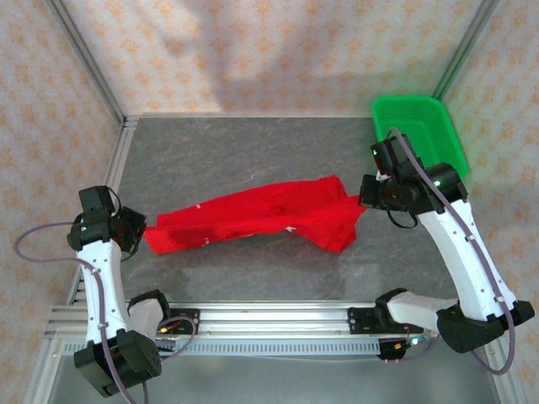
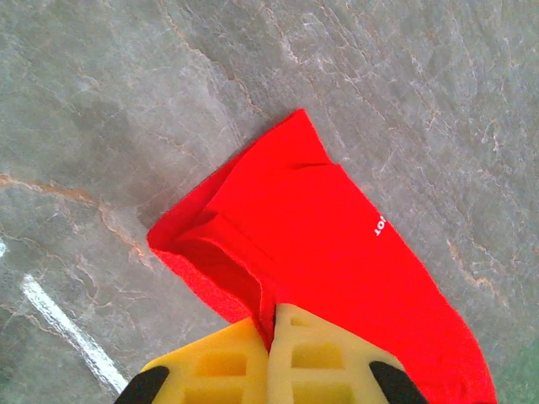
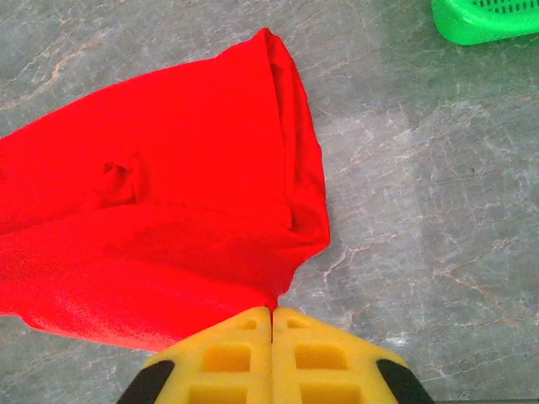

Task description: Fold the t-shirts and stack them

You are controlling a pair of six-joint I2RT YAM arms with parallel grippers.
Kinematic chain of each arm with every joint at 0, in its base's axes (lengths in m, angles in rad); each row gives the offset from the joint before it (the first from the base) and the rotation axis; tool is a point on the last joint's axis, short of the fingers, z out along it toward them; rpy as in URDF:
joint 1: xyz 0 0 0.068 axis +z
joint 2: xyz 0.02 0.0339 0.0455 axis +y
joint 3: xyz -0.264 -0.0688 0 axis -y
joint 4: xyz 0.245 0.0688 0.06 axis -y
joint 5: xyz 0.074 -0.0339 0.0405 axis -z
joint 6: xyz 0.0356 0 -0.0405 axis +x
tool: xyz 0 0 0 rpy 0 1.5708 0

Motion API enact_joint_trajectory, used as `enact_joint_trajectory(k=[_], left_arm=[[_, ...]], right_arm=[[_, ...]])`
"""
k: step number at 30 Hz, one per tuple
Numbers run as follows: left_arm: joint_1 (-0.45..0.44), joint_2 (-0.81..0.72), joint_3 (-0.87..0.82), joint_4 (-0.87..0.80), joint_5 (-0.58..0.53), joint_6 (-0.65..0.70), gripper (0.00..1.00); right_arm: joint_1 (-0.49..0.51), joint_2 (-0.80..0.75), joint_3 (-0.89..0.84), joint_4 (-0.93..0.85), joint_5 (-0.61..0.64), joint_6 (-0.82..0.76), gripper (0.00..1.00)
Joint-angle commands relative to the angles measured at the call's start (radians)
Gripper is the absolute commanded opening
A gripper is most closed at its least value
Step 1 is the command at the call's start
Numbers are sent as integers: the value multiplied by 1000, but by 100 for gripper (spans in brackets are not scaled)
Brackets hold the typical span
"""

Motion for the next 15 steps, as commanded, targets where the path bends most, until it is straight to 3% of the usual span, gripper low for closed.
enact_joint_trajectory(k=[1,9,15], left_arm=[[-4,-14,9,-28,-53,8,0],[-3,6,35,-28,-85,74,0],[-5,65,9,22,-94,99,0]], right_arm=[[-4,32,37,-18,-10,-52,0],[-5,131,64,-17,-112,-145,0],[-5,216,81,-2,-84,-196,0]])
